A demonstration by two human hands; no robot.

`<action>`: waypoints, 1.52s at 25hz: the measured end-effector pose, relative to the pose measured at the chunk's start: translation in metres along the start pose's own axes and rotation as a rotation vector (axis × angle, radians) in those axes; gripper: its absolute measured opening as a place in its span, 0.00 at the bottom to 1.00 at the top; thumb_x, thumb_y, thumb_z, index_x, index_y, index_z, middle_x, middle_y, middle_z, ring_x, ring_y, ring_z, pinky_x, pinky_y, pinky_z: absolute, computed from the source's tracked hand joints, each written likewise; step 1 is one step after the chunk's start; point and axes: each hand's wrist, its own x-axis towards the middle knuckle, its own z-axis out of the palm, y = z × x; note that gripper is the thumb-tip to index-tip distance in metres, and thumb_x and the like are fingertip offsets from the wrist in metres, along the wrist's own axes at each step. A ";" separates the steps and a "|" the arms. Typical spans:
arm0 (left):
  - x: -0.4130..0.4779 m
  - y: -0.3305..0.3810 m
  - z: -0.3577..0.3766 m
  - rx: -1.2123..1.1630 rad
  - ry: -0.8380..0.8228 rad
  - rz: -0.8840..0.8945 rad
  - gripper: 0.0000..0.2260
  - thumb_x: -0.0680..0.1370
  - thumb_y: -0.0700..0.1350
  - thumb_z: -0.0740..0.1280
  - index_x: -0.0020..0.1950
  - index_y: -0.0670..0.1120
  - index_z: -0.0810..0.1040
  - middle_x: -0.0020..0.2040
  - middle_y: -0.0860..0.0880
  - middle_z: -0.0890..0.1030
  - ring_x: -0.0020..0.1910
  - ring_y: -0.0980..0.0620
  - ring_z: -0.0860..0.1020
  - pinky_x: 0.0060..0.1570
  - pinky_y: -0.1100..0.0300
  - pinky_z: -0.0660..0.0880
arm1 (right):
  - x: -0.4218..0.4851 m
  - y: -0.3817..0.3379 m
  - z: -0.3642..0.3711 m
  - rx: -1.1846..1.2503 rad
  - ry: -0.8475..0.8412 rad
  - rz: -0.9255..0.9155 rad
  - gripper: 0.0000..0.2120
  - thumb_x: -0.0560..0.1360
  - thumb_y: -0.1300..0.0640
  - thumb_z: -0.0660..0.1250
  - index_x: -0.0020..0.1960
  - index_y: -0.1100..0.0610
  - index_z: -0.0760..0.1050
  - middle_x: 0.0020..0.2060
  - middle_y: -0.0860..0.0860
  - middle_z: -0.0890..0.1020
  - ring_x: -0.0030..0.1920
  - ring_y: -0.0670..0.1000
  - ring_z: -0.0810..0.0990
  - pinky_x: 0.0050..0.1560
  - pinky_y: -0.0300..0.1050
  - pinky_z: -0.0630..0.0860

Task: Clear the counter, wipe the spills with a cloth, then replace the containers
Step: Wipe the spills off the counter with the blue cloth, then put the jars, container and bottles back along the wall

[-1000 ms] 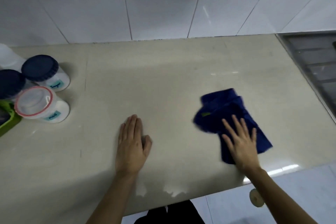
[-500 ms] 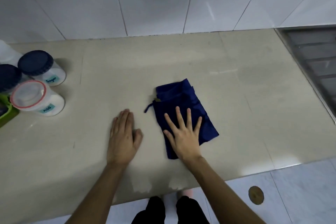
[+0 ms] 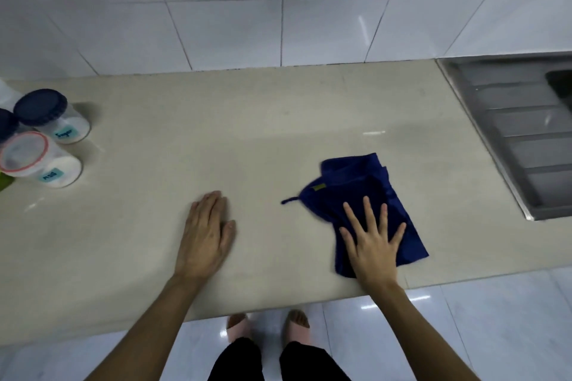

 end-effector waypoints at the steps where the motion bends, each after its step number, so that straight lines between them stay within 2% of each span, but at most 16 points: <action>1: 0.002 0.011 0.003 0.000 -0.005 0.007 0.25 0.79 0.52 0.53 0.69 0.38 0.69 0.71 0.40 0.70 0.71 0.43 0.67 0.73 0.46 0.59 | -0.002 0.018 -0.002 0.004 0.001 0.014 0.29 0.76 0.35 0.34 0.75 0.39 0.51 0.78 0.49 0.55 0.77 0.59 0.48 0.70 0.74 0.47; 4: 0.003 0.034 0.009 0.005 -0.036 0.028 0.25 0.78 0.52 0.54 0.68 0.37 0.70 0.69 0.39 0.71 0.69 0.42 0.68 0.71 0.45 0.61 | -0.011 0.048 -0.004 0.010 0.017 0.038 0.29 0.77 0.35 0.36 0.75 0.39 0.52 0.78 0.50 0.56 0.77 0.59 0.49 0.70 0.73 0.47; 8: -0.004 0.035 0.007 0.013 -0.049 0.002 0.24 0.78 0.51 0.54 0.69 0.38 0.70 0.70 0.40 0.70 0.70 0.42 0.67 0.71 0.44 0.62 | -0.010 0.043 -0.007 0.026 0.022 0.039 0.28 0.77 0.37 0.44 0.75 0.41 0.56 0.77 0.54 0.56 0.77 0.61 0.51 0.70 0.74 0.50; 10: -0.011 0.019 0.001 0.018 -0.043 -0.029 0.23 0.78 0.50 0.54 0.67 0.39 0.71 0.70 0.40 0.71 0.69 0.42 0.68 0.71 0.44 0.63 | -0.012 0.027 -0.011 0.080 0.107 0.020 0.27 0.77 0.40 0.49 0.73 0.45 0.62 0.77 0.59 0.55 0.77 0.61 0.52 0.71 0.71 0.50; 12: -0.019 -0.001 -0.008 0.029 -0.034 -0.059 0.22 0.78 0.50 0.55 0.66 0.39 0.72 0.69 0.40 0.72 0.69 0.43 0.68 0.71 0.46 0.61 | -0.013 0.003 -0.016 0.138 0.202 -0.064 0.24 0.77 0.45 0.52 0.70 0.53 0.68 0.75 0.61 0.59 0.76 0.61 0.54 0.73 0.66 0.49; 14: -0.028 -0.035 -0.023 0.013 0.011 -0.152 0.22 0.78 0.50 0.55 0.66 0.40 0.72 0.69 0.40 0.72 0.69 0.44 0.65 0.71 0.48 0.58 | -0.008 -0.044 -0.016 0.167 0.215 -0.235 0.22 0.76 0.50 0.52 0.65 0.58 0.72 0.71 0.62 0.67 0.74 0.61 0.60 0.74 0.64 0.50; 16: -0.038 -0.068 -0.035 0.014 0.048 -0.234 0.22 0.78 0.51 0.55 0.66 0.41 0.72 0.68 0.41 0.72 0.69 0.45 0.64 0.71 0.48 0.59 | 0.001 -0.096 -0.010 0.213 0.153 -0.420 0.21 0.75 0.51 0.53 0.61 0.60 0.74 0.66 0.60 0.73 0.70 0.62 0.67 0.72 0.65 0.58; 18: -0.049 -0.116 -0.052 0.025 0.053 -0.291 0.21 0.77 0.50 0.55 0.65 0.41 0.73 0.68 0.41 0.72 0.68 0.45 0.66 0.71 0.48 0.58 | 0.012 -0.167 -0.003 0.307 0.079 -0.576 0.18 0.75 0.53 0.57 0.60 0.59 0.75 0.65 0.59 0.74 0.67 0.61 0.70 0.66 0.62 0.68; 19: -0.050 -0.120 -0.053 0.037 0.052 -0.277 0.21 0.77 0.50 0.56 0.65 0.41 0.73 0.67 0.40 0.73 0.68 0.44 0.66 0.70 0.48 0.58 | 0.012 -0.178 -0.002 0.340 0.073 -0.610 0.16 0.74 0.55 0.59 0.59 0.58 0.74 0.65 0.59 0.74 0.66 0.59 0.71 0.64 0.58 0.72; 21: -0.054 -0.158 -0.062 0.047 0.066 -0.312 0.21 0.77 0.50 0.56 0.64 0.40 0.74 0.66 0.40 0.74 0.67 0.45 0.66 0.70 0.48 0.57 | 0.013 -0.227 0.001 0.386 0.061 -0.717 0.15 0.72 0.56 0.61 0.58 0.56 0.73 0.64 0.58 0.74 0.64 0.55 0.72 0.61 0.52 0.75; 24: -0.047 -0.234 -0.080 0.043 0.140 -0.423 0.21 0.77 0.50 0.56 0.64 0.40 0.74 0.66 0.39 0.75 0.67 0.44 0.67 0.70 0.48 0.57 | 0.022 -0.319 0.002 0.382 0.018 -0.834 0.17 0.72 0.54 0.60 0.60 0.54 0.70 0.65 0.56 0.74 0.65 0.53 0.71 0.61 0.50 0.75; 28: -0.048 -0.276 -0.082 0.010 0.210 -0.496 0.22 0.77 0.50 0.56 0.65 0.38 0.74 0.67 0.38 0.73 0.68 0.43 0.65 0.71 0.49 0.55 | 0.039 -0.423 -0.008 0.425 0.012 -0.852 0.27 0.72 0.49 0.62 0.69 0.55 0.64 0.71 0.55 0.67 0.70 0.53 0.65 0.68 0.49 0.68; 30: -0.050 -0.281 -0.077 0.016 0.196 -0.510 0.24 0.77 0.52 0.57 0.67 0.39 0.72 0.69 0.39 0.71 0.70 0.42 0.65 0.73 0.50 0.54 | 0.048 -0.479 -0.016 0.489 -0.017 -0.803 0.35 0.71 0.47 0.67 0.73 0.55 0.59 0.74 0.56 0.62 0.73 0.54 0.61 0.70 0.50 0.64; 33: -0.049 -0.285 -0.072 0.028 0.171 -0.502 0.25 0.77 0.54 0.57 0.68 0.41 0.72 0.71 0.40 0.71 0.72 0.44 0.63 0.74 0.52 0.50 | 0.061 -0.547 -0.017 0.595 -0.066 -0.717 0.45 0.65 0.43 0.74 0.74 0.54 0.57 0.73 0.57 0.61 0.73 0.56 0.62 0.69 0.52 0.65; 35: -0.051 -0.285 -0.070 0.025 0.197 -0.497 0.24 0.77 0.54 0.58 0.68 0.41 0.73 0.71 0.41 0.71 0.72 0.45 0.62 0.74 0.52 0.50 | 0.067 -0.569 -0.009 0.656 -0.060 -0.710 0.44 0.62 0.42 0.75 0.72 0.53 0.60 0.70 0.56 0.64 0.69 0.56 0.66 0.66 0.53 0.70; 38: -0.050 -0.284 -0.066 0.018 0.231 -0.479 0.24 0.77 0.54 0.58 0.68 0.41 0.72 0.70 0.40 0.71 0.72 0.44 0.63 0.73 0.51 0.52 | 0.076 -0.573 -0.008 0.725 -0.019 -0.665 0.38 0.62 0.47 0.77 0.68 0.53 0.67 0.65 0.53 0.69 0.63 0.54 0.73 0.59 0.49 0.76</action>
